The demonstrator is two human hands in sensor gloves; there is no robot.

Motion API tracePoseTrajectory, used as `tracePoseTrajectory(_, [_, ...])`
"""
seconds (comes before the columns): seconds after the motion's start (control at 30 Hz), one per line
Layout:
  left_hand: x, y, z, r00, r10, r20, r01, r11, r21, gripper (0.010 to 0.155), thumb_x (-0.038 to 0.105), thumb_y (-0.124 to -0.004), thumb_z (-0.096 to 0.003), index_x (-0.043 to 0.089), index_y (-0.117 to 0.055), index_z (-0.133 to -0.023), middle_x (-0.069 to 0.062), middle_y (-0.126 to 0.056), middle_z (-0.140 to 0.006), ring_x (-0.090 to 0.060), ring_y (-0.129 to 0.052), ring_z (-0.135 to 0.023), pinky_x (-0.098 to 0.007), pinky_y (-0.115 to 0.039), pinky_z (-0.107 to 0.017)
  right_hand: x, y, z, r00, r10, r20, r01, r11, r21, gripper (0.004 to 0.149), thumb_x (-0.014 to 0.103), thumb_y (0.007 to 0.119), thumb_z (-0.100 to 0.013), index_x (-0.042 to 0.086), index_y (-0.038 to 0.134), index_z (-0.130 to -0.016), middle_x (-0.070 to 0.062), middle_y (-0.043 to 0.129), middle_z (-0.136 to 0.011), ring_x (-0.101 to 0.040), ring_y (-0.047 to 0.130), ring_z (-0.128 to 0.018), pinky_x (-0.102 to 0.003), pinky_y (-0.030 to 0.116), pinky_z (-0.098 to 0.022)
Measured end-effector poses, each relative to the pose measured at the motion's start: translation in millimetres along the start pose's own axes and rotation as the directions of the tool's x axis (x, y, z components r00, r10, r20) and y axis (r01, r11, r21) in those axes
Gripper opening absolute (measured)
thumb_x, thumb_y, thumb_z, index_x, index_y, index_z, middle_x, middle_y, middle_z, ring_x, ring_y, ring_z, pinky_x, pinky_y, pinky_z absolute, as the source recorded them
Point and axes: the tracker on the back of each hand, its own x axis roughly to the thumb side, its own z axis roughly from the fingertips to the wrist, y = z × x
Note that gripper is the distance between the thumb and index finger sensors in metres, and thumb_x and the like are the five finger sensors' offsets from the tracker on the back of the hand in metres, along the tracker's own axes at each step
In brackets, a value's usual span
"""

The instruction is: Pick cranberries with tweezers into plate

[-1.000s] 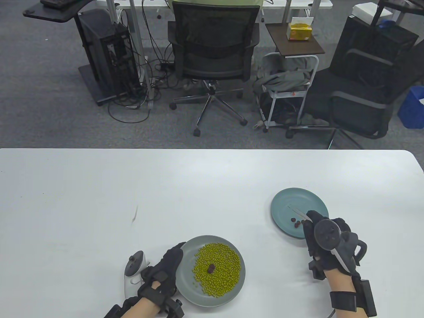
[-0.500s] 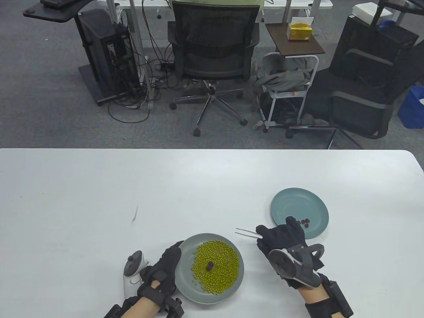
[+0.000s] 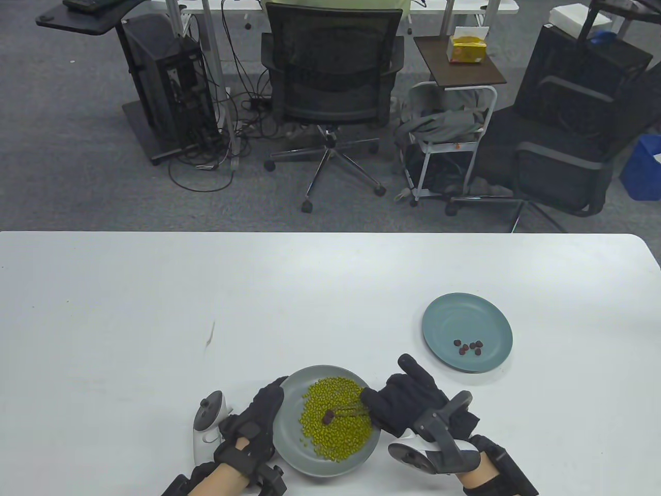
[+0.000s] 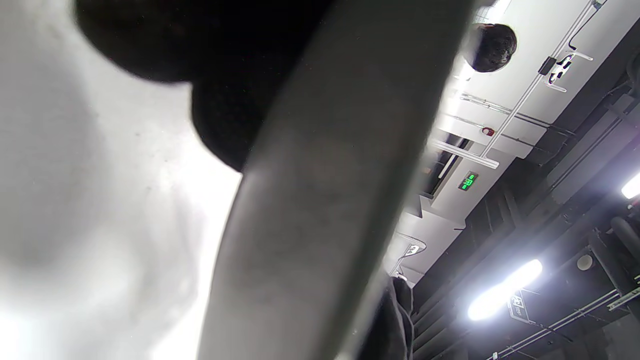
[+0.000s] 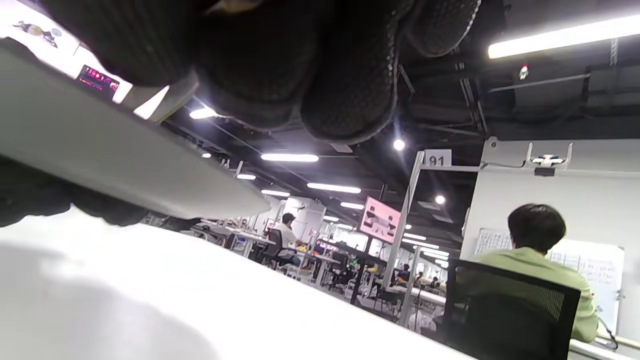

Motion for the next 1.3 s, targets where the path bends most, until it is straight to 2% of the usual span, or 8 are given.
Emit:
tracePoseTrajectory(0.43, [-0.9,-0.7,-0.4,1.000,-0.009,-0.001,0.009,1.000,-0.002,0.062,0.052,-0.059,-0.0523,0.020,-0.041,-0.102,-0.009,-0.071,-0.091,-0.029,-0.104,-0.039,-0.035,-0.089,-0.020,5.0,7.0,-1.6,1.000,0.020,-0.022,-0.020,1.000,0.013,0.047,0.053,0.069,-0.035,0.038,0.077,-0.079,0.019,0.088,-0.055,-0.010,0.087,-0.066,-0.046,0.046,-0.078])
tracePoseTrajectory(0.9, [-0.1,-0.5,-0.5,1.000,-0.017,0.011,0.017,1.000,-0.002,0.062,0.052,-0.059,-0.0524,0.020,-0.041,-0.102,-0.009,-0.071,-0.091,-0.029,-0.104,-0.039,-0.035,-0.089,-0.020,-11.3,4.5,-0.7,0.982,-0.111,-0.154,0.111,0.994,-0.011,0.046,0.052,0.070,-0.036,0.035,0.079,-0.077,0.018,0.089,-0.053,-0.010,0.089,-0.064,-0.046,0.049,-0.077])
tracePoseTrajectory(1.07, [0.1,-0.8,-0.4,1.000,-0.020,0.016,0.020,1.000,-0.003,0.062,0.052,-0.059,-0.0524,0.020,-0.041,-0.102,-0.009,-0.071,-0.091,-0.029,-0.104,-0.039,-0.035,-0.089,-0.021,-28.9,-4.9,2.3,0.965,-0.135,-0.227,0.125,0.991,-0.055,0.046,0.053,0.070,-0.035,0.035,0.080,-0.077,0.018,0.089,-0.053,-0.010,0.089,-0.063,-0.046,0.049,-0.076])
tracePoseTrajectory(1.2, [0.0,-0.4,-0.8,1.000,-0.018,0.020,0.018,1.000,-0.005,0.062,0.052,-0.059,-0.0524,0.020,-0.041,-0.102,-0.009,-0.071,-0.091,-0.029,-0.104,-0.039,-0.035,-0.089,-0.021,-64.0,-13.4,11.3,0.927,-0.126,-0.353,0.100,0.991,-0.093,0.046,0.052,0.070,-0.036,0.034,0.080,-0.077,0.018,0.089,-0.053,-0.010,0.090,-0.063,-0.047,0.050,-0.076])
tracePoseTrajectory(1.3, [-0.2,-0.5,-0.7,1.000,-0.022,0.020,0.022,1.000,-0.004,0.062,0.052,-0.059,-0.0525,0.020,-0.040,-0.102,-0.010,-0.071,-0.091,-0.029,-0.104,-0.039,-0.035,-0.089,-0.021,-98.2,-11.5,22.3,0.867,-0.092,-0.490,0.071,0.996,-0.062,0.046,0.052,0.071,-0.036,0.034,0.080,-0.077,0.018,0.090,-0.053,-0.010,0.090,-0.063,-0.047,0.049,-0.076])
